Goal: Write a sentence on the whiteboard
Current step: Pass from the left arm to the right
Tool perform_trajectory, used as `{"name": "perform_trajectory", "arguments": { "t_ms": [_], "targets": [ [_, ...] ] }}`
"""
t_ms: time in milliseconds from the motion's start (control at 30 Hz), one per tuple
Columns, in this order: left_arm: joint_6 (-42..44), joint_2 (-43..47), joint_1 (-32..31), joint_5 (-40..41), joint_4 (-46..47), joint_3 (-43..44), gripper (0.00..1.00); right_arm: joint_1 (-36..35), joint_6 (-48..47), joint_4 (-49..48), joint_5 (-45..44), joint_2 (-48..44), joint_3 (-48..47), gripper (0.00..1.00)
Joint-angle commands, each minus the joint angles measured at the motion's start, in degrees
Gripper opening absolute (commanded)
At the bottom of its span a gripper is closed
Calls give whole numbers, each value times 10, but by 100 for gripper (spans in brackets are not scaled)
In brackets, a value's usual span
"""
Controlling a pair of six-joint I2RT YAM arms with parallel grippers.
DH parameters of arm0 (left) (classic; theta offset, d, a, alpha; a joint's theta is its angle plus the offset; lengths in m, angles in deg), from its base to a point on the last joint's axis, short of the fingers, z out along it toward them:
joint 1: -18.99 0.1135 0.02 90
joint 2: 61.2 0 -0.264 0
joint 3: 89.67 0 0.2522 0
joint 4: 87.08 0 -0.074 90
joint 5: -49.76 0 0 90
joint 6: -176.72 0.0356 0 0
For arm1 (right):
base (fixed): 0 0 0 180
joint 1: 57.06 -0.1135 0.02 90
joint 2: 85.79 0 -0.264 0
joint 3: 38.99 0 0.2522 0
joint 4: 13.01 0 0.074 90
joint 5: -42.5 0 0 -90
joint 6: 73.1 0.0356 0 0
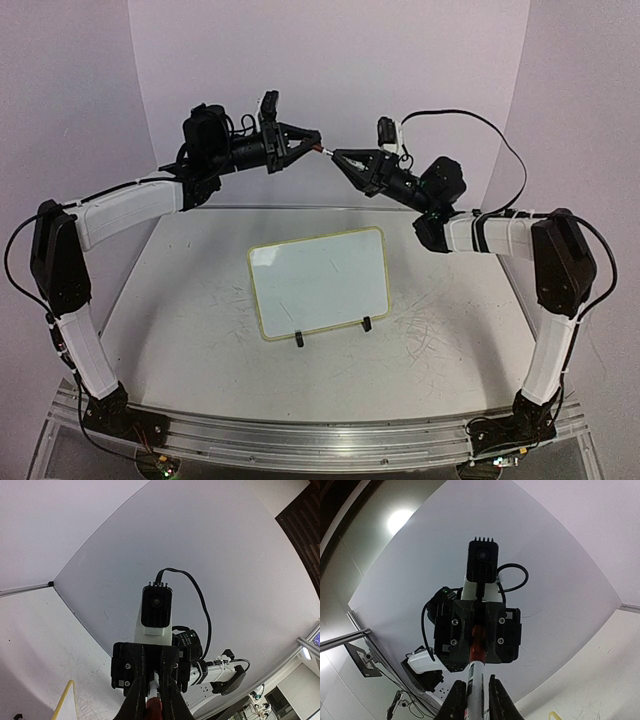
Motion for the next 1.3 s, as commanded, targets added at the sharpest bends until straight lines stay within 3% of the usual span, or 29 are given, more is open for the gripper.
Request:
{"name": "perform_trajectory", "arguments": {
  "t_ms": [0,167,300,400,533,667,900,1133,1267],
  "targets": [
    [-5,-4,-6,-15,27,5,0,-6,1,-28,10,7,-25,18],
    [-7,-4,-6,-16,27,5,0,-8,0,-28,12,9,-29,17],
    [-9,-4,-6,-18,27,2,0,-9,1,-28,11,10,-32,3],
    [-9,-1,-6,-21,27,0,1,-9,-1,-30,7,4,-25,0],
    [-4,12,-5,-15,27,-16,30,-9,-11,-32,-4,-10,-8,0],
    [2,23,-6,-11,27,-32,41,-9,-16,-33,-11,-16,3,0],
    [15,43,-4,5,27,-48,37,-9,-16,-35,-10,-15,6,0],
    [44,79,-1,39,27,-68,48,-9,-15,-41,-13,-17,14,0],
    [44,79,-1,38,27,-66,41,-9,-13,-42,-14,-16,12,0]
  ]
}}
